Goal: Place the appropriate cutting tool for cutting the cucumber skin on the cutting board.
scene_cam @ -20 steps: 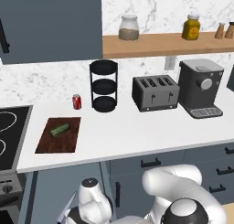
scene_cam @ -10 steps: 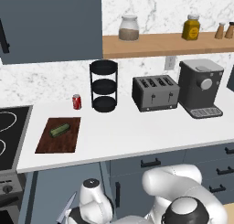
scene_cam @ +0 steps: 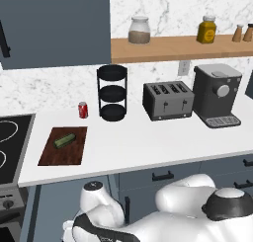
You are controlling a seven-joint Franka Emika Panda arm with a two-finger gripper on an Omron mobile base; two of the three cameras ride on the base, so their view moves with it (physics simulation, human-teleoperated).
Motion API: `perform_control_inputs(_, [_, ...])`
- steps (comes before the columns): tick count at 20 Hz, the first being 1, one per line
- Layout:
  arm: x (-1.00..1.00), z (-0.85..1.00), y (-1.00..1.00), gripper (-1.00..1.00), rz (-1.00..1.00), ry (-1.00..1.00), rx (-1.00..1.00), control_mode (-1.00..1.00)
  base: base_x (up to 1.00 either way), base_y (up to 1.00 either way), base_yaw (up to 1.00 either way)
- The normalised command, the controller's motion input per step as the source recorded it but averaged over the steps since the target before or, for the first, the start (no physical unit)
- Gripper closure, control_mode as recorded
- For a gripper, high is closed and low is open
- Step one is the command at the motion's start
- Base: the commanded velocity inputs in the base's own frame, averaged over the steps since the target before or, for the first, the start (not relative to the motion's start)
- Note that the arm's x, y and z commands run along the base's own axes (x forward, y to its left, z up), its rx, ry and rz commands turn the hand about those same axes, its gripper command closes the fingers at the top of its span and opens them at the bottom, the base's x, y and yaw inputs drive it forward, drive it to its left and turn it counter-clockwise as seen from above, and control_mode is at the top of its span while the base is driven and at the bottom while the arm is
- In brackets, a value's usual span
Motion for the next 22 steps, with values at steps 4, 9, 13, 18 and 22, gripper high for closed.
perform_control_inputs(4, [-0.55,1.00,0.19,1.00,0.00,-0.04,0.00,-1.00,0.00,0.00,0.00])
perform_control_inputs(9, [-0.32,1.00,0.01,1.00,0.00,-0.17,0.00,-1.00,0.00,0.00,0.00])
perform_control_inputs(13, [-0.09,1.00,0.00,1.00,0.00,-0.16,0.00,-1.00,0.00,0.00,0.00])
perform_control_inputs(18, [0.36,0.99,-0.03,1.00,-0.01,-0.05,0.00,-1.00,0.00,0.00,0.00])
perform_control_inputs(22, [0.81,0.80,-0.18,1.00,0.00,0.00,0.00,-1.00,0.00,0.00,0.00])
